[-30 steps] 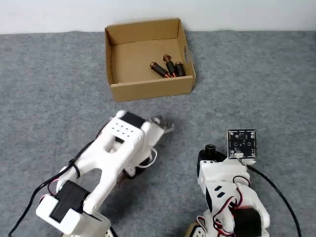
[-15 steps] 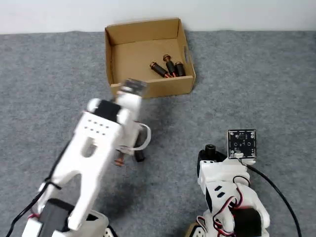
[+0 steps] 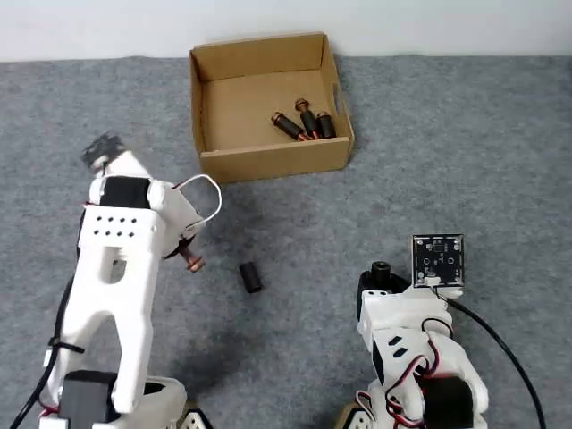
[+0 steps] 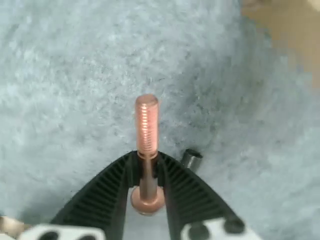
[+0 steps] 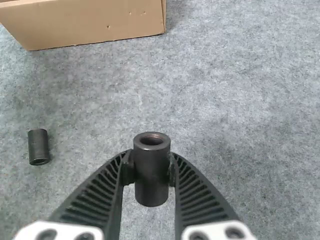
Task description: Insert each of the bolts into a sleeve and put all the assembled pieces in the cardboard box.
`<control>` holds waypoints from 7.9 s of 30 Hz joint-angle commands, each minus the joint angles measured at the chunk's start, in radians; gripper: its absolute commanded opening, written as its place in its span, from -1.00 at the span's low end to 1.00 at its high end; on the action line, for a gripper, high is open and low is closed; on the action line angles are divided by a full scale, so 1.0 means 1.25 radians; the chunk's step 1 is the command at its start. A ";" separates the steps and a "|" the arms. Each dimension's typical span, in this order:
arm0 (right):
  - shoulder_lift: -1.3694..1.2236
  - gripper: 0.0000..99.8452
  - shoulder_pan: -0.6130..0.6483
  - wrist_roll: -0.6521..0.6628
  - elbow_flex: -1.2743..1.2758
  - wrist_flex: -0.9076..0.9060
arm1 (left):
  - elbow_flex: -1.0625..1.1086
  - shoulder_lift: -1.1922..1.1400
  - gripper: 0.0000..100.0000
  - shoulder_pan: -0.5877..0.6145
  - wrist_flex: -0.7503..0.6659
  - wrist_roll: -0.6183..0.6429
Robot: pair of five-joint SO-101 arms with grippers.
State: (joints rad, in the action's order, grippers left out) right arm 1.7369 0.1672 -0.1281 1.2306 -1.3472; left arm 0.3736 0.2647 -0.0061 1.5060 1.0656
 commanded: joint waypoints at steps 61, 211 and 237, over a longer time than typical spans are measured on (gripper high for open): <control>-0.006 -0.98 -0.002 0.007 -0.002 0.009 | 0.228 0.001 -0.73 0.099 -0.354 -1.566; -0.006 -0.98 0.364 0.141 -0.022 0.193 | 0.476 0.722 -0.99 -0.422 -0.628 -0.228; -0.006 -0.98 0.364 0.155 -0.018 0.233 | 0.554 0.727 -0.99 -0.513 -0.625 -0.209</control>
State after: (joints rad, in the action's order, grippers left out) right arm 1.7308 0.6137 0.0545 1.2444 -1.0848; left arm 1.0748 1.1607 -0.6337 0.7373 0.8063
